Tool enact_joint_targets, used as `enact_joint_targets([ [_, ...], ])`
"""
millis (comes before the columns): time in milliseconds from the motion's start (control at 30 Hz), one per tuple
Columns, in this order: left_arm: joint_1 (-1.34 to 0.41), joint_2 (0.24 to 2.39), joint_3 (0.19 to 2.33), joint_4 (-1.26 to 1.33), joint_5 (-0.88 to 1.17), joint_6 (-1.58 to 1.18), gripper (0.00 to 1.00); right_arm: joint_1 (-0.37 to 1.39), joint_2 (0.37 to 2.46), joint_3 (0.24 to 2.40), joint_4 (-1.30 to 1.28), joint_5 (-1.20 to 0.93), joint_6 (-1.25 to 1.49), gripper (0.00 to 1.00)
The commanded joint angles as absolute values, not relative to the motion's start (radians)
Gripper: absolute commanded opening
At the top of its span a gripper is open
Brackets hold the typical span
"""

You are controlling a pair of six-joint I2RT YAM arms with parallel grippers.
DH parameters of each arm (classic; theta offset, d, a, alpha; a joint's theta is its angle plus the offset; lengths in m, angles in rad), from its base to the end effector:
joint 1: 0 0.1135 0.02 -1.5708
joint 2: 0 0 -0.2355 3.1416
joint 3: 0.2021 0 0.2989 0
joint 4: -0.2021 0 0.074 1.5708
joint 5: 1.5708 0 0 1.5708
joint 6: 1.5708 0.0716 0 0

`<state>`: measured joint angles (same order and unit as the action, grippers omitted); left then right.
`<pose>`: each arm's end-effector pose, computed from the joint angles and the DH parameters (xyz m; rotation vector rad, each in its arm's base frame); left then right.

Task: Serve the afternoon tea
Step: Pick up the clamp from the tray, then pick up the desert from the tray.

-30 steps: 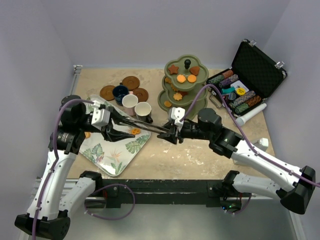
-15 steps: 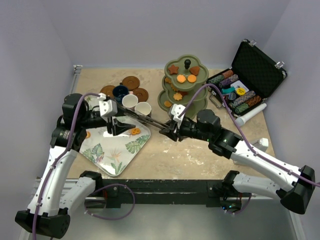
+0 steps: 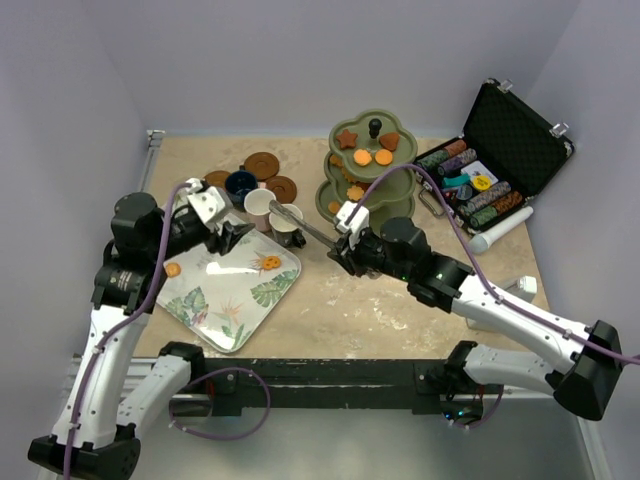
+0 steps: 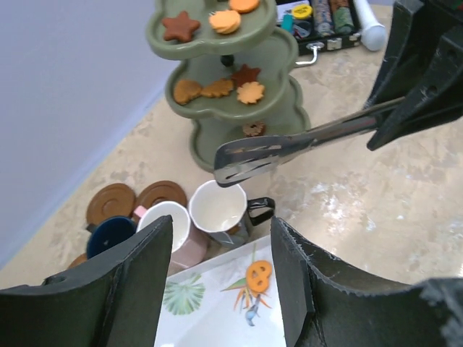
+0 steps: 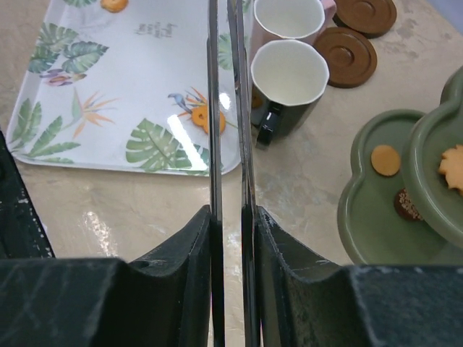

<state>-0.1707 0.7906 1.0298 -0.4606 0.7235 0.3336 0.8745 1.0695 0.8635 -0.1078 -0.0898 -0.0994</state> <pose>0.2375 -0.0890 0.3805 0.9169 1.5088 -0.5273 0.2157 0.2680 0.2740 -0.9583 1.6754 0.6101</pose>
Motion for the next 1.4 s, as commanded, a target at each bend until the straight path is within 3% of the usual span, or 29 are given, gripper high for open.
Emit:
enact_joint_targets([
  [0,-0.166,0.791,1.077,-0.381,0.603,0.318,0.61,0.873,1.083,0.914,-0.104,-0.012,-0.086,0.24],
  [200,-0.166,0.851,1.037,-0.264,0.346,0.218,0.64,0.905,1.176,0.980,-0.161,-0.003,-0.078,0.23],
  [500,-0.036,0.911,0.905,-0.106,-0.032,-0.035,0.66,1.153,1.356,1.069,-0.248,0.360,0.087,0.23],
  [700,-0.008,0.917,0.888,-0.104,-0.072,-0.071,0.67,1.272,1.480,1.127,-0.313,0.529,0.237,0.24],
  [900,-0.006,0.913,0.881,-0.110,-0.095,-0.063,0.67,1.279,1.588,1.140,-0.364,0.604,0.333,0.28],
  [1367,-0.008,0.913,0.871,-0.107,-0.063,-0.067,0.68,1.279,1.614,1.151,-0.333,0.548,0.331,0.42],
])
